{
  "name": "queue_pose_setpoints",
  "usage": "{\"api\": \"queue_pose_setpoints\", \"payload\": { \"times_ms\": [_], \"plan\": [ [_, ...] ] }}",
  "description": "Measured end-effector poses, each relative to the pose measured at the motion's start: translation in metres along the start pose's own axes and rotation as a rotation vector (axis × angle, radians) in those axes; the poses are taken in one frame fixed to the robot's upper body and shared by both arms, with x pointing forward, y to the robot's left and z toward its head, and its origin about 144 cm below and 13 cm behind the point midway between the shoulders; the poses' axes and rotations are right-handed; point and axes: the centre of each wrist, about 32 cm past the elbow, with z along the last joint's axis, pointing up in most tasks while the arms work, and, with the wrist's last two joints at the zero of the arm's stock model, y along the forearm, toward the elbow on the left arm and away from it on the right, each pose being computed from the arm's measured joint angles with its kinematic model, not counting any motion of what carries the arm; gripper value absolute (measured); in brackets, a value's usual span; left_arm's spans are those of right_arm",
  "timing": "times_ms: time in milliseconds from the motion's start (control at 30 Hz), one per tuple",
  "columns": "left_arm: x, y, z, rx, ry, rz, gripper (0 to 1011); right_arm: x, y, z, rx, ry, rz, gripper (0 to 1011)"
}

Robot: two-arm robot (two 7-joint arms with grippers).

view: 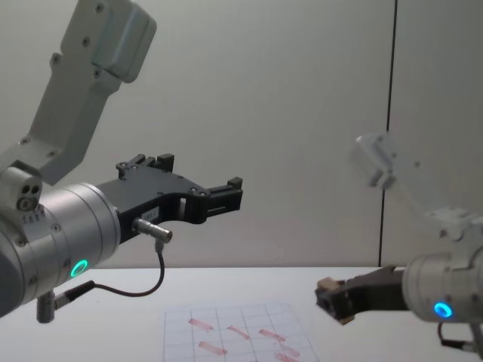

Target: Use the one hand to pick up the stamp and affix it onto the A4 paper.

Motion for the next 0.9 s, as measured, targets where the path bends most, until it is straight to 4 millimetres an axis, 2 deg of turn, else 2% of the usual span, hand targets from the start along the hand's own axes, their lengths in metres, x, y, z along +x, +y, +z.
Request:
{"api": "queue_pose_setpoints", "payload": {
  "times_ms": [433,900],
  "plan": [
    [0.000,0.000,0.000,0.000,0.000,0.000,993,-0.024,0.023,-0.008,-0.082,-0.066,0.026,219],
    [0.000,0.000,0.000,0.000,0.000,0.000,993,-0.033,0.034,-0.021,-0.129,-0.097,0.035,219]
  ]
}}
